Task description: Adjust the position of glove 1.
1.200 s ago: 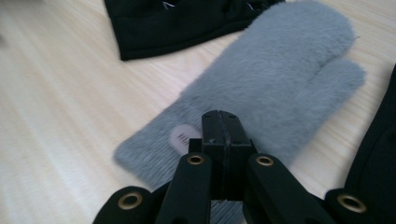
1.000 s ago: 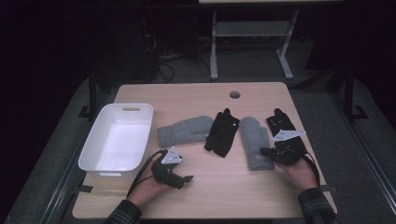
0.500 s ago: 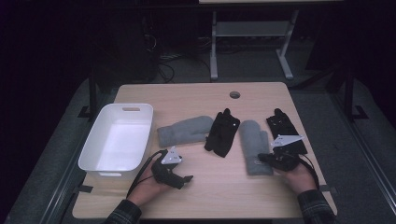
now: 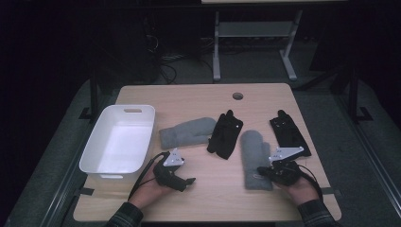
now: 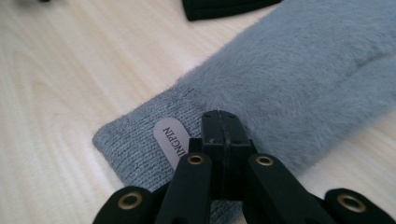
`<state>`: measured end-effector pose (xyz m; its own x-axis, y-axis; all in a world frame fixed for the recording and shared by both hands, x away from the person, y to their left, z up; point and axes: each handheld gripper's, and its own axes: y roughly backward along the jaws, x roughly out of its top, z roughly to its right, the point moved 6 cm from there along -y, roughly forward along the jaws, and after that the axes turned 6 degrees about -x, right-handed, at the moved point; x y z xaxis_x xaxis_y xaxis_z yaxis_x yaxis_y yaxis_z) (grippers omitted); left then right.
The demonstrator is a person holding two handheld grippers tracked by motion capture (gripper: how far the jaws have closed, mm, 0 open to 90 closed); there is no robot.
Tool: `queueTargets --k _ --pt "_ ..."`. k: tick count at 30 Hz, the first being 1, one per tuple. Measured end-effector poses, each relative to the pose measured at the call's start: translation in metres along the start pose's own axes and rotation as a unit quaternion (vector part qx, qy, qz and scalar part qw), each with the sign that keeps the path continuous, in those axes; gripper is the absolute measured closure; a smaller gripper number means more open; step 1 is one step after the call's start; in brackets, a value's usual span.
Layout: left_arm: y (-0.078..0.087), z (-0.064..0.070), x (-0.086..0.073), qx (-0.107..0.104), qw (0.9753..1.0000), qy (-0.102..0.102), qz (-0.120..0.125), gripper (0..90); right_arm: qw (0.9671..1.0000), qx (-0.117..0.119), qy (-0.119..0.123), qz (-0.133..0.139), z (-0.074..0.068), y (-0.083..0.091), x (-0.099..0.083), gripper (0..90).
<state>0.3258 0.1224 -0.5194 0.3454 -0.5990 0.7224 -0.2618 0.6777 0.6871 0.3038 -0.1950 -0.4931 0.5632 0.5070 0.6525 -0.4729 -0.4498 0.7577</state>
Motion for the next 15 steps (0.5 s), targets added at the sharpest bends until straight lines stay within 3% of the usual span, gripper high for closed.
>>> queueTargets --k 15 --pt "0.000 0.000 0.000 0.000 1.0000 -0.002 -0.003 11.9 0.9993 0.023 0.030 -0.003 -0.033 0.008 -0.007 90.0"
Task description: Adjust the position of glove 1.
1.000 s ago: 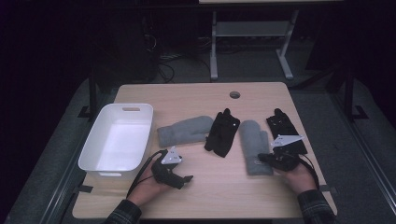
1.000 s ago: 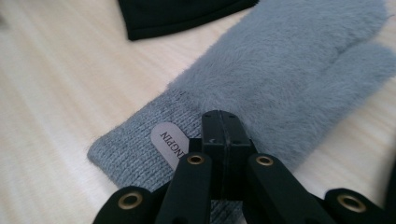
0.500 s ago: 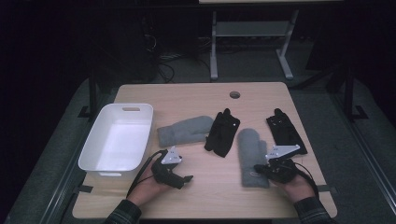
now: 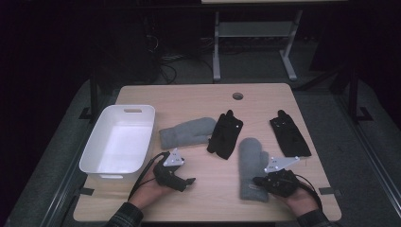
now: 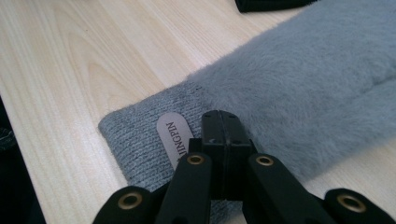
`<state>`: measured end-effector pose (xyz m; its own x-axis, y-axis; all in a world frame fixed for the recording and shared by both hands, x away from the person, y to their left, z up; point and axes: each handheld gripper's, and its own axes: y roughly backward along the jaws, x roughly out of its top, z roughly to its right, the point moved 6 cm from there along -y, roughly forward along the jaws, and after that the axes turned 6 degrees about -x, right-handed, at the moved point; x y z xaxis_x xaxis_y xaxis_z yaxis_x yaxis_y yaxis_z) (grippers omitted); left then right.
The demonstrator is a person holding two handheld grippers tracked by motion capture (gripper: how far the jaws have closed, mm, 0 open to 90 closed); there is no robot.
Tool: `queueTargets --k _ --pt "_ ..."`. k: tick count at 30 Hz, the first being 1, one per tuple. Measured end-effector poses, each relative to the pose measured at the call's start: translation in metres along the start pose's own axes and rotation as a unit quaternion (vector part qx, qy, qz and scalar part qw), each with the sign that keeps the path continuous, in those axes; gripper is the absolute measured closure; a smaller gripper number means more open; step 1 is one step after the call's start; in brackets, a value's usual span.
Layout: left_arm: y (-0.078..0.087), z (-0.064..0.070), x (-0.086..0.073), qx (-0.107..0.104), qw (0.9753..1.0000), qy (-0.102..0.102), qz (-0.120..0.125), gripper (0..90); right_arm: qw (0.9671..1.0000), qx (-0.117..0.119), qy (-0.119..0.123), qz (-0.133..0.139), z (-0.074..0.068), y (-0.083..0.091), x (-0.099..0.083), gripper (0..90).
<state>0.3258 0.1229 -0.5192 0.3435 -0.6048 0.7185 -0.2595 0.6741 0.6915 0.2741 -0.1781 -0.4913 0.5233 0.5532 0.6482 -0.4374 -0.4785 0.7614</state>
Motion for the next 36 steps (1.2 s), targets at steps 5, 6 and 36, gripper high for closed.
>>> queueTargets --k 5,6,36 --pt "0.000 0.000 0.000 0.000 1.0000 0.003 0.003 11.9 0.9998 -0.009 -0.002 0.020 0.006 0.010 0.002 90.0" --pt "0.000 0.000 0.000 0.000 1.0000 0.003 0.003 12.0 0.9995 -0.016 -0.011 0.024 0.012 0.015 -0.001 90.0" --pt "0.000 0.000 0.000 0.000 1.0000 0.002 -0.001 12.0 0.9984 0.044 0.033 -0.014 -0.017 -0.008 -0.006 90.0"
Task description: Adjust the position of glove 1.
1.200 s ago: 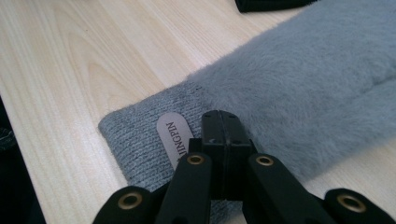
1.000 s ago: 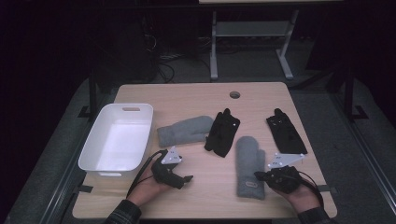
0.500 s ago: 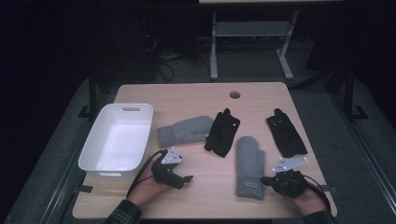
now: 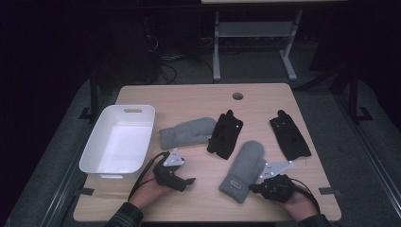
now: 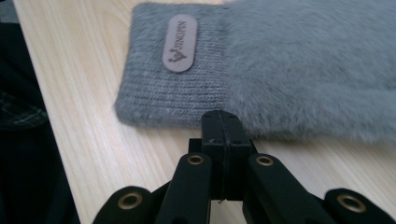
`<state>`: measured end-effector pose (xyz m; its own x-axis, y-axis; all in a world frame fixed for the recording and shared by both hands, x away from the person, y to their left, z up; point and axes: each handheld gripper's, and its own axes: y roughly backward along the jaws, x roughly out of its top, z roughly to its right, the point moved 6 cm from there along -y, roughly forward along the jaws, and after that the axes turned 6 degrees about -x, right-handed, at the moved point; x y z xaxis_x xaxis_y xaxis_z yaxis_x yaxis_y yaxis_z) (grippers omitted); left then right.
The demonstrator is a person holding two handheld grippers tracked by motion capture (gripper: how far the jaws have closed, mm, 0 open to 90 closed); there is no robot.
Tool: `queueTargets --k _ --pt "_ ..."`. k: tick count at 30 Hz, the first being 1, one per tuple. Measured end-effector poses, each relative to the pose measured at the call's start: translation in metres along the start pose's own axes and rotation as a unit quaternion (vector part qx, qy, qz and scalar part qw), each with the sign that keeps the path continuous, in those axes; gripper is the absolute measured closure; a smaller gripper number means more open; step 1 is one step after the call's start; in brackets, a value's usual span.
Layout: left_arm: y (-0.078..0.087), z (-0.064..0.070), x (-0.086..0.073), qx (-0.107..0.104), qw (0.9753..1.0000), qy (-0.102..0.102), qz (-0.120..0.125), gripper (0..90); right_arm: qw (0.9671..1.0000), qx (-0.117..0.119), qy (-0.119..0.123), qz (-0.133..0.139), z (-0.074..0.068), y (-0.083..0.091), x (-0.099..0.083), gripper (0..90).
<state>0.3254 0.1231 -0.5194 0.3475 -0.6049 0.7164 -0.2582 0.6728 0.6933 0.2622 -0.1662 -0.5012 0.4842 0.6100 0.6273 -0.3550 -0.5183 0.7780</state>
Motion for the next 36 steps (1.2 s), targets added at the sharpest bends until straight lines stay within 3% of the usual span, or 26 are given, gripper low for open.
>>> queueTargets --k 10,13,18,22,25,27,36 --pt "0.000 0.000 0.000 0.000 1.0000 0.000 0.000 12.0 0.9997 0.019 0.016 0.005 -0.011 -0.014 0.016 90.0" --pt "0.000 0.000 0.000 0.000 1.0000 0.000 0.000 12.0 0.9996 0.016 0.022 0.000 -0.010 -0.014 0.016 90.0" --pt "0.000 0.000 0.000 0.000 1.0000 0.000 0.002 12.0 0.9996 0.015 0.014 0.019 -0.006 -0.007 0.021 90.0" --pt "-0.001 0.000 0.001 0.001 1.0000 0.001 0.005 12.0 0.9992 -0.002 0.011 0.039 0.009 0.001 0.027 90.0" --pt "0.000 0.000 0.001 0.002 1.0000 -0.002 0.003 12.0 0.9984 -0.016 -0.008 0.054 0.026 0.004 0.034 90.0" --pt "0.000 0.000 0.001 0.002 1.0000 -0.002 0.003 12.0 0.9981 -0.020 -0.009 0.057 0.030 0.004 0.036 90.0" --pt "0.000 0.000 0.001 0.002 1.0000 -0.002 0.004 12.0 0.9974 -0.032 -0.019 0.061 0.053 -0.012 0.055 90.0"
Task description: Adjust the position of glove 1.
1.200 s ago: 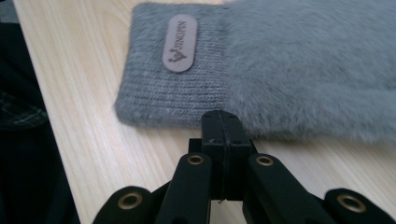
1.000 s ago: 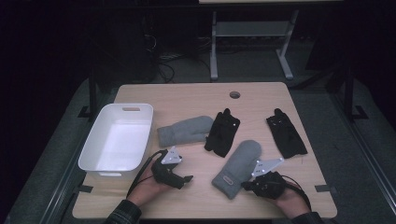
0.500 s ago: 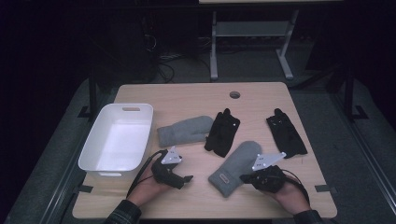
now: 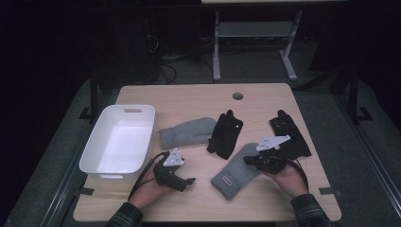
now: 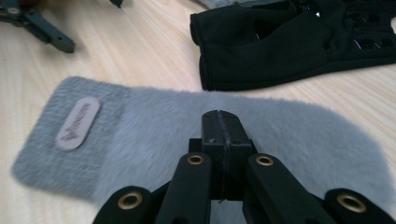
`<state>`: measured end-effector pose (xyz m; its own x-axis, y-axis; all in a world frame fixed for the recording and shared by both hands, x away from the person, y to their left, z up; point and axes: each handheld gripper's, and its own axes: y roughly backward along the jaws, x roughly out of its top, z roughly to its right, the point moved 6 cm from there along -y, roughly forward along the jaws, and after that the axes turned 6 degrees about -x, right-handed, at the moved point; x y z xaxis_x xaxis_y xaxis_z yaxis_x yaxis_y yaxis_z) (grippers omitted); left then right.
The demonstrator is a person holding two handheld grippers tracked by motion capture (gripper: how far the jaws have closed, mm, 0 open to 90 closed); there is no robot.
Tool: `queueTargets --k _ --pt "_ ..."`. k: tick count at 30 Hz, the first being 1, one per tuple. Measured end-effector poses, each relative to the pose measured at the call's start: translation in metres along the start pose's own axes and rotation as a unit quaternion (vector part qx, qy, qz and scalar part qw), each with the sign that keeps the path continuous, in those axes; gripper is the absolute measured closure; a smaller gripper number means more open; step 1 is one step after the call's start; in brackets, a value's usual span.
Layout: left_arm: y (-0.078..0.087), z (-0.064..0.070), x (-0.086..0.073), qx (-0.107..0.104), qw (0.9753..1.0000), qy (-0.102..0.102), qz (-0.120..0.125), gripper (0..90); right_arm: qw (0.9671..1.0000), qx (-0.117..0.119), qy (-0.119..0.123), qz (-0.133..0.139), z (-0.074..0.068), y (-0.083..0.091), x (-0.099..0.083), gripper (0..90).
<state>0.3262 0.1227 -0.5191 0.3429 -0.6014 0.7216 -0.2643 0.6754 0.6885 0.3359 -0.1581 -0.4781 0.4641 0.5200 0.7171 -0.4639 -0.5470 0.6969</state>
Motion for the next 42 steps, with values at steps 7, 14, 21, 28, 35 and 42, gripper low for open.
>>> queueTargets --k 7,14,21,28,35,42 --pt "0.000 0.000 0.000 0.000 1.0000 -0.001 -0.001 12.0 0.9990 0.002 0.017 -0.040 -0.003 -0.030 -0.002 90.0" --pt "0.000 0.000 0.000 0.000 1.0000 -0.001 -0.001 12.0 0.9988 0.002 0.010 -0.047 -0.008 -0.036 -0.005 90.0" --pt "0.000 0.000 0.000 0.000 1.0000 0.001 -0.001 12.0 0.9986 -0.001 0.007 -0.053 -0.023 -0.024 -0.015 90.0" --pt "0.000 0.001 0.000 -0.001 1.0000 0.004 0.002 12.0 0.9982 -0.015 0.005 -0.058 -0.034 -0.015 -0.023 90.0" --pt "0.000 0.001 0.000 -0.002 1.0000 0.005 0.002 12.0 0.9996 -0.008 0.016 -0.023 -0.032 -0.005 -0.017 79.6" --pt "0.000 0.001 0.000 -0.002 1.0000 0.001 0.000 11.7 0.9997 -0.024 -0.006 0.005 -0.021 0.013 -0.018 54.1"
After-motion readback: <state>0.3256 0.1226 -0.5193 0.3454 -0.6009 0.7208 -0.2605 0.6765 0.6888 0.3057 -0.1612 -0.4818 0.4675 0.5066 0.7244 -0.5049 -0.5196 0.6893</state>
